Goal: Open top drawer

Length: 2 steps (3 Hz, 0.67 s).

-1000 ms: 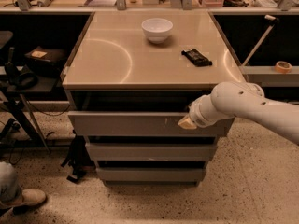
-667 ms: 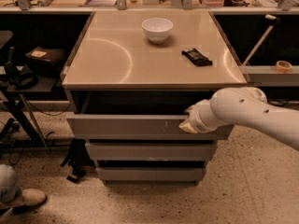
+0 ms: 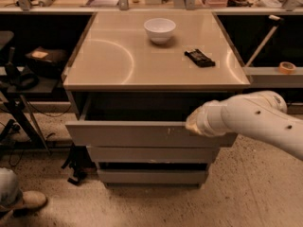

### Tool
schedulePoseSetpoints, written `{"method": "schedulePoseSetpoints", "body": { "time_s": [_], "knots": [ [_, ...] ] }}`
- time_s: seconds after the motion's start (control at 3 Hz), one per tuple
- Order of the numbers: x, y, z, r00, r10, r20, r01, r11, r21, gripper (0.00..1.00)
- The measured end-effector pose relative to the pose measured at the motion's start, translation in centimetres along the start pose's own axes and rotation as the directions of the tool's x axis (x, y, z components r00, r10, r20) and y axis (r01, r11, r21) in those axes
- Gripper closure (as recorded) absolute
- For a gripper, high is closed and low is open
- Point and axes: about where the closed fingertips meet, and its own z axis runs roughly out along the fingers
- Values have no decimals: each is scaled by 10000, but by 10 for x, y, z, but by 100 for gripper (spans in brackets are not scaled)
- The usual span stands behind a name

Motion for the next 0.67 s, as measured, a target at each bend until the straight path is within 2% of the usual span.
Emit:
{"method": "schedulePoseSetpoints", "body": {
  "time_s": [0.33,0.67],
  "knots": [
    [-15,17,-36,9925,-1177,337,1146,9900,826,100],
    [-25,86,-87,9701,-2415,237,2370,9638,1219,100]
  ]
}}
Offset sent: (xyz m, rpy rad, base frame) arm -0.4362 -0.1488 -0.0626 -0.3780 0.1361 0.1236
